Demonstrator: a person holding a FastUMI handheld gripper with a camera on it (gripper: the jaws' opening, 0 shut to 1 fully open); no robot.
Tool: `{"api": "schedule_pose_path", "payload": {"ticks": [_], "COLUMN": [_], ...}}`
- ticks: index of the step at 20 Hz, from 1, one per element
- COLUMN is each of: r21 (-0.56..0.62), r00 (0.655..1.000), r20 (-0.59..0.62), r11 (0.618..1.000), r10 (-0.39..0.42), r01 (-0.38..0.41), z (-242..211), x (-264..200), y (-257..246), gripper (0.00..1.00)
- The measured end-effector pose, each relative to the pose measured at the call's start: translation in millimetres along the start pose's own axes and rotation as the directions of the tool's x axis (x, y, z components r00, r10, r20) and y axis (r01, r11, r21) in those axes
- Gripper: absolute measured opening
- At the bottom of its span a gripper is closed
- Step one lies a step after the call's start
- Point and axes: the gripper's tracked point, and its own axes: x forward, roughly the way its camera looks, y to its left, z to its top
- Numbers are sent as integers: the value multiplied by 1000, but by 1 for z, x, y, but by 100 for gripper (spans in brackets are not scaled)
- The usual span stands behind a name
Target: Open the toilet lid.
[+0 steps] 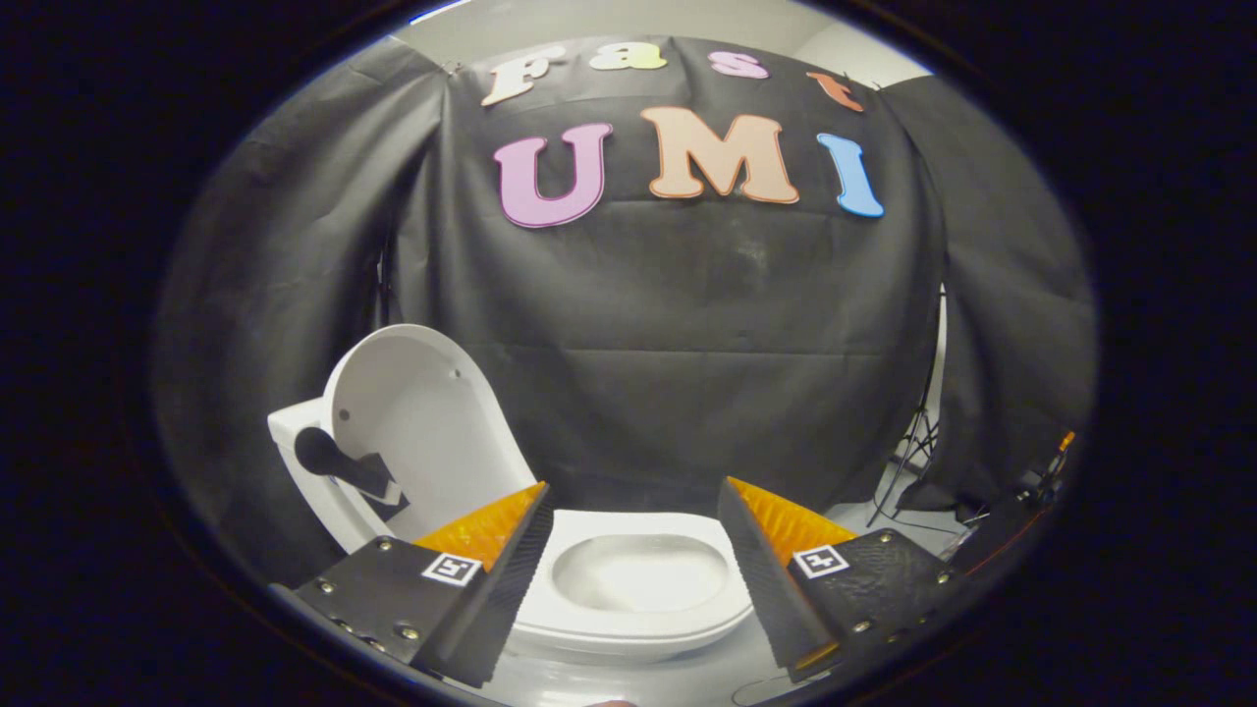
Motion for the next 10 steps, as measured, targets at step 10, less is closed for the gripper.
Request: {"api": "schedule_pose_path", "payload": {"ticks": [10], "r21": [8], "r00": [998], "r20": [28], "r11": [999], "r10": [50], "r01": [-50], "z": [9], "x": [-4], "y": [10], "gripper": [99]}}
